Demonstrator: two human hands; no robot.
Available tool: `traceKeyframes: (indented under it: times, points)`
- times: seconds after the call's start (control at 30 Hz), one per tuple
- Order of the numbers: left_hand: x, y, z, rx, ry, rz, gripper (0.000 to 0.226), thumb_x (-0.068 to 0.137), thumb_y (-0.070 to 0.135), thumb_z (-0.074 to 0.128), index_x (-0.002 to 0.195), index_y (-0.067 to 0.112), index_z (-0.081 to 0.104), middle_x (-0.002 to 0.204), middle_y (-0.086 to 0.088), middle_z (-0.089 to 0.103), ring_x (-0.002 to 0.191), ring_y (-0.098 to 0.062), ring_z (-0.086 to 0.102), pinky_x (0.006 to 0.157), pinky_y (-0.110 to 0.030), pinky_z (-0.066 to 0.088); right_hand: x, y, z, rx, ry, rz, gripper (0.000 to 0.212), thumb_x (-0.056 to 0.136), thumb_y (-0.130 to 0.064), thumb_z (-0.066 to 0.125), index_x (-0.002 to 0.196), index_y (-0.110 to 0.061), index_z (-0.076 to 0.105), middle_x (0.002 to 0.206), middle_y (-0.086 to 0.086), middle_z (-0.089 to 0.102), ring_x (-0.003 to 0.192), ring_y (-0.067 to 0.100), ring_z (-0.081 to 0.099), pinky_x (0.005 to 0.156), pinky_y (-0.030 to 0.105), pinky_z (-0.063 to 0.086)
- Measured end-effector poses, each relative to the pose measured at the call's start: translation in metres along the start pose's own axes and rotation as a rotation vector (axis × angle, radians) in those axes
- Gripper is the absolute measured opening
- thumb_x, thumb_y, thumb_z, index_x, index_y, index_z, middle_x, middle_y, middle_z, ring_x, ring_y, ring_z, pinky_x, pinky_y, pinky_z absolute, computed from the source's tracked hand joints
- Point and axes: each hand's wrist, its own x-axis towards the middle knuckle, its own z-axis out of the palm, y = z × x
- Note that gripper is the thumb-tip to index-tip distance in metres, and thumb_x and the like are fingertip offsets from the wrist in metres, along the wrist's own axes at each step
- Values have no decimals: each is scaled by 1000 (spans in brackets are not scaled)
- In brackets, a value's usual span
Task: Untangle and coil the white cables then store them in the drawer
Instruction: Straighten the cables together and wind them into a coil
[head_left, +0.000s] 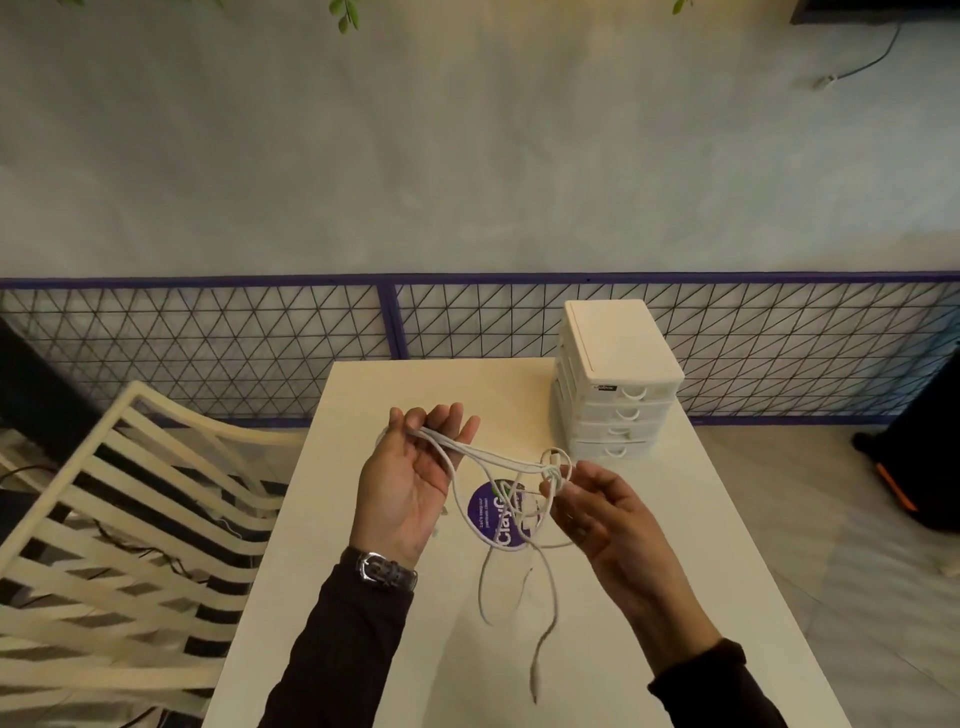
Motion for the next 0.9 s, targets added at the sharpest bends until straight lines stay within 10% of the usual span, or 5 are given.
traceKeyframes:
  times: [0.37,0.67,0.9]
  points:
    - [5,21,-3,-6,-3,58,40,100,28,32,65,11,44,52,0,54,61,-14,68,75,-42,59,16,-9,-50,-372,286,-158,27,86,8,49,82,-18,56,78,5,57,58,15,50,55,24,39]
    - [15,55,-7,-64,45,169,45,100,27,36,59,13,49,51,2,54,60,-11,67,76,-40,55,22,3,-134,-1667,484,-383,49,70,22,39,98,-11,63,101,4,55,69,25,56,50,25,37]
    - [18,49,-8,-90,29,143,59,100,27,34,48,12,55,51,2,55,61,-13,68,80,-41,50,29,7,-147,-1037,419,1,27,84,9,50,103,-7,60,77,16,70,42,18,46,46,26,40]
